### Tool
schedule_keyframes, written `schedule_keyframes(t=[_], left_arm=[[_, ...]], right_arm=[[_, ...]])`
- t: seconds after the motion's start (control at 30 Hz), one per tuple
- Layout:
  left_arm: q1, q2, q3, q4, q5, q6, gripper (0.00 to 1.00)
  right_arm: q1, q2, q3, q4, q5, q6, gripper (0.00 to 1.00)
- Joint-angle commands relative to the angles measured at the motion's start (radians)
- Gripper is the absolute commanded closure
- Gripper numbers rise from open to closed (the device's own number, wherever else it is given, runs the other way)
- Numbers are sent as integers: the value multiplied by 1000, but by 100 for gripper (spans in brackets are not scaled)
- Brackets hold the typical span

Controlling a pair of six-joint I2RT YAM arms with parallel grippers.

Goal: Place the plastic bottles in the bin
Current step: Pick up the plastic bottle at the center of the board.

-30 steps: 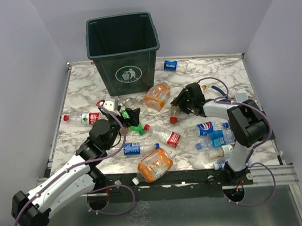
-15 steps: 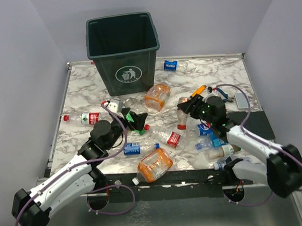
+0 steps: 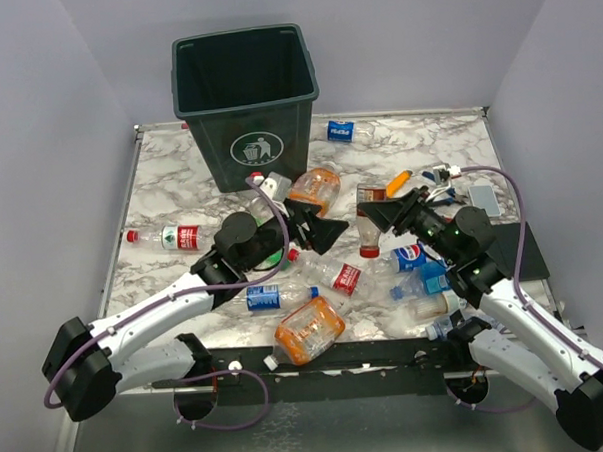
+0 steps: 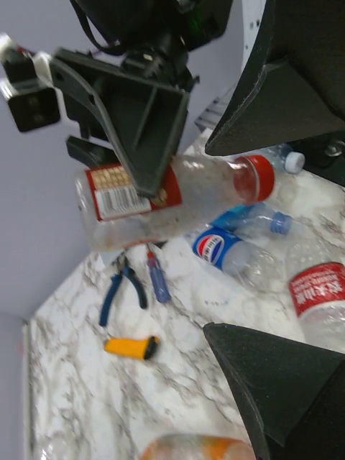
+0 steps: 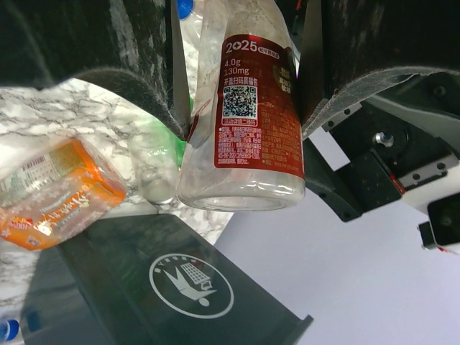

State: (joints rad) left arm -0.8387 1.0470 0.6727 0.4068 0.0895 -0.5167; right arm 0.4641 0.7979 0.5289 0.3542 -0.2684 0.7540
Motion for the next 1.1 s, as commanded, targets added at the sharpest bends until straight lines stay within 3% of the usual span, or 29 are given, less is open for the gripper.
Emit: schedule_keyframes(t=[0.0, 0.13, 0.23, 0.53, 0.63, 0.73, 0.97, 1.03, 1.07], left_arm=[[-7, 82, 94, 155, 137, -28, 1], [-5, 168, 159, 156, 257, -54, 1], [-5, 205, 175, 156, 265, -66, 1], [-15, 264, 183, 162, 323, -62, 1], [-25, 278, 188, 180, 357, -66, 6], [-32, 281, 184, 196, 360, -66, 17], [-47, 298, 200, 222, 337, -69, 56], [-47, 297, 202, 224, 327, -59, 65], [-47, 295, 202, 224, 318, -52, 70]], right_arm=[[1, 13, 22, 139, -48, -13, 64], [2, 29, 0, 300, -53, 11, 64], [2, 27, -2, 356, -53, 16, 64], [2, 55, 43, 384, -88, 41, 64], [2, 69, 63, 384, -98, 45, 64], [2, 84, 78, 386, -118, 52, 64], [2, 92, 90, 361, -143, 46, 64], [2, 88, 102, 322, -156, 33, 58], [1, 87, 120, 285, -168, 19, 46]])
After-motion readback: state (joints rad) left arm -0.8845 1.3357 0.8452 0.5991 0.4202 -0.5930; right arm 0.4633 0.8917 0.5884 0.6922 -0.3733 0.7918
